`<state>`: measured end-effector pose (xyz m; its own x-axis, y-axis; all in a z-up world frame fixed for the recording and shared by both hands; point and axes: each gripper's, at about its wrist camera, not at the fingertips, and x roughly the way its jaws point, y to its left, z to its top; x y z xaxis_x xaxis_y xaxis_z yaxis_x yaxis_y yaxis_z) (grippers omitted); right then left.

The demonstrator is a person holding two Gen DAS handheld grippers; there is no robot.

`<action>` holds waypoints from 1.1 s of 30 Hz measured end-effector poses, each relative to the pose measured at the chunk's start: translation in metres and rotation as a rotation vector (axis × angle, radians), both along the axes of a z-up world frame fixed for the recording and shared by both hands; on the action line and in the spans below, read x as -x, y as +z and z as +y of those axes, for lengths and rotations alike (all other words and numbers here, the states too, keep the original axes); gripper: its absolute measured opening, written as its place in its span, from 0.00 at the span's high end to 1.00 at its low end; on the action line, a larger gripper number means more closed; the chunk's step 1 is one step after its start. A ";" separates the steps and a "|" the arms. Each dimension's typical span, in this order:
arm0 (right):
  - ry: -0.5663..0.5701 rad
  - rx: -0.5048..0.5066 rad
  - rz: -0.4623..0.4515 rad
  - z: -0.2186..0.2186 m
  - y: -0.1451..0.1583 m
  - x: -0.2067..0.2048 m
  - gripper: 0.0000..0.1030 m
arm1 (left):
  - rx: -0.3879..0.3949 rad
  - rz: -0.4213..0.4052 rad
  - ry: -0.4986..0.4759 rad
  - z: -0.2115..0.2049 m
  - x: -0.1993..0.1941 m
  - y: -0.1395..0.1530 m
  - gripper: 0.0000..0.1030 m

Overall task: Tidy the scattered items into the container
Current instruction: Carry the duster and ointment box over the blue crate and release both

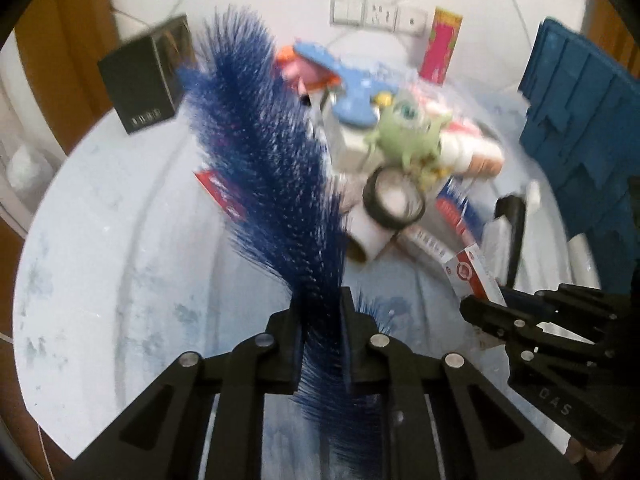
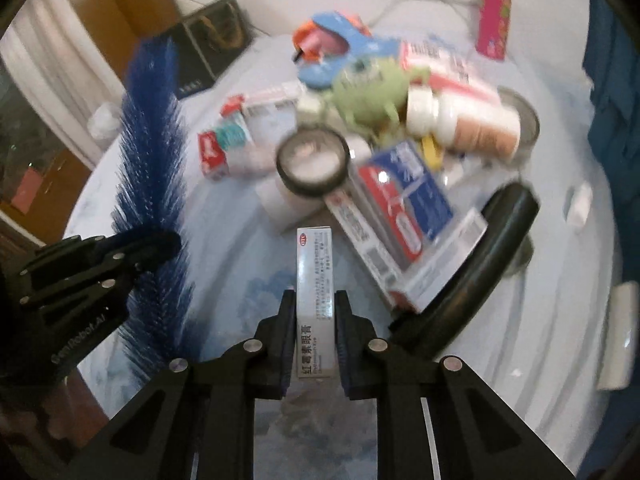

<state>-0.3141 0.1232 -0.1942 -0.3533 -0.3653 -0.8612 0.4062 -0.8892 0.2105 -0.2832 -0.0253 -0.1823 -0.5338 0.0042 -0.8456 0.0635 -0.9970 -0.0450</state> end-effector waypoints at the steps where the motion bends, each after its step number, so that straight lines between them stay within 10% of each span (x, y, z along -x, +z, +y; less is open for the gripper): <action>1: 0.009 0.004 0.015 0.002 0.008 -0.001 0.82 | 0.002 0.017 0.004 0.000 -0.002 0.008 0.87; 21: -0.203 0.009 0.411 0.068 0.191 -0.042 0.82 | 0.063 0.369 -0.210 0.067 -0.013 0.180 0.89; 33: -0.499 -0.015 0.663 0.238 0.325 -0.064 0.82 | 0.021 0.581 -0.438 0.242 0.035 0.315 0.89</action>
